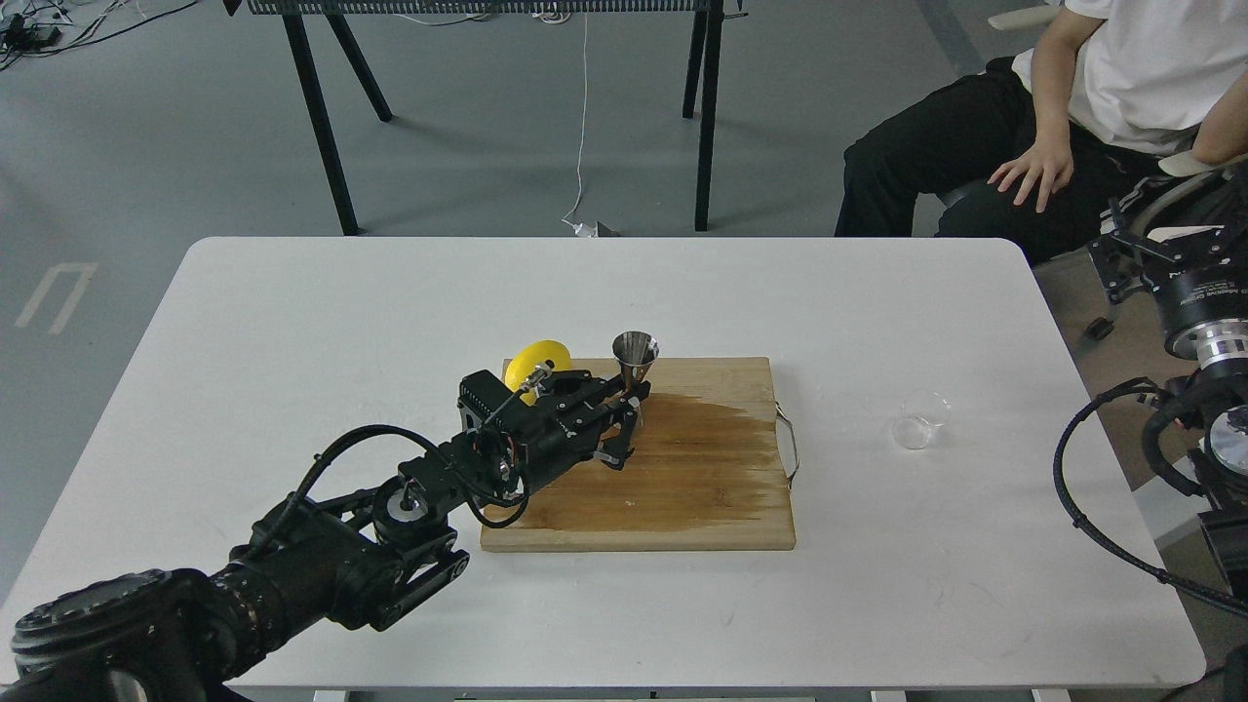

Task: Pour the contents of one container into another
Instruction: 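Carry the jigger with the left gripper onto the cutting board beside the lemon, then set the jigger upright on the board and open the left gripper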

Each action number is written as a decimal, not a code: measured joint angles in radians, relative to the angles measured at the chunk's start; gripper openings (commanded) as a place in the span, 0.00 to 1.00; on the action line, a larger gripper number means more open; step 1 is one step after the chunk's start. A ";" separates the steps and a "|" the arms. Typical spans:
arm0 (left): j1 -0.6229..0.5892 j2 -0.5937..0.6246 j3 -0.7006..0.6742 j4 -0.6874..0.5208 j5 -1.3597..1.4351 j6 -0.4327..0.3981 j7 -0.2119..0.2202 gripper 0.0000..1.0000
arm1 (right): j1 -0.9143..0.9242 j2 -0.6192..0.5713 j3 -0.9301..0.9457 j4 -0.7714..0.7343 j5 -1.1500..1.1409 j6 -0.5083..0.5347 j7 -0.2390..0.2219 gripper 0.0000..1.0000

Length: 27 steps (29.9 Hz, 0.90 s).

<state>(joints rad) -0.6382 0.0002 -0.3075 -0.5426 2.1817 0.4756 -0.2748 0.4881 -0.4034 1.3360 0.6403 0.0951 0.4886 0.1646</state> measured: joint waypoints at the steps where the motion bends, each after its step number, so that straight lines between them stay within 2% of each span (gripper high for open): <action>1: 0.002 0.000 0.000 0.003 0.000 0.000 0.001 0.24 | 0.000 0.000 0.000 0.000 0.000 0.000 0.000 1.00; 8: 0.009 0.000 0.001 0.006 0.000 0.000 0.005 0.27 | 0.000 0.000 0.001 0.001 0.000 0.000 0.001 1.00; 15: 0.030 0.000 0.000 0.003 0.000 0.000 0.005 0.35 | 0.000 0.000 0.005 0.001 0.000 0.000 0.001 1.00; 19: 0.027 0.000 0.000 0.003 0.000 0.000 0.005 0.51 | 0.000 0.000 0.005 0.001 0.000 0.000 0.001 1.00; 23: 0.019 0.000 0.000 0.002 0.000 0.001 0.005 0.58 | 0.000 0.000 0.005 0.001 0.000 0.000 0.001 1.00; 27: 0.018 0.000 -0.001 -0.002 0.000 0.002 0.003 0.74 | 0.000 0.000 0.005 0.001 0.000 0.000 0.001 1.00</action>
<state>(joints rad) -0.6205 0.0000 -0.3081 -0.5441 2.1816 0.4777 -0.2714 0.4878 -0.4034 1.3408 0.6412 0.0951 0.4887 0.1657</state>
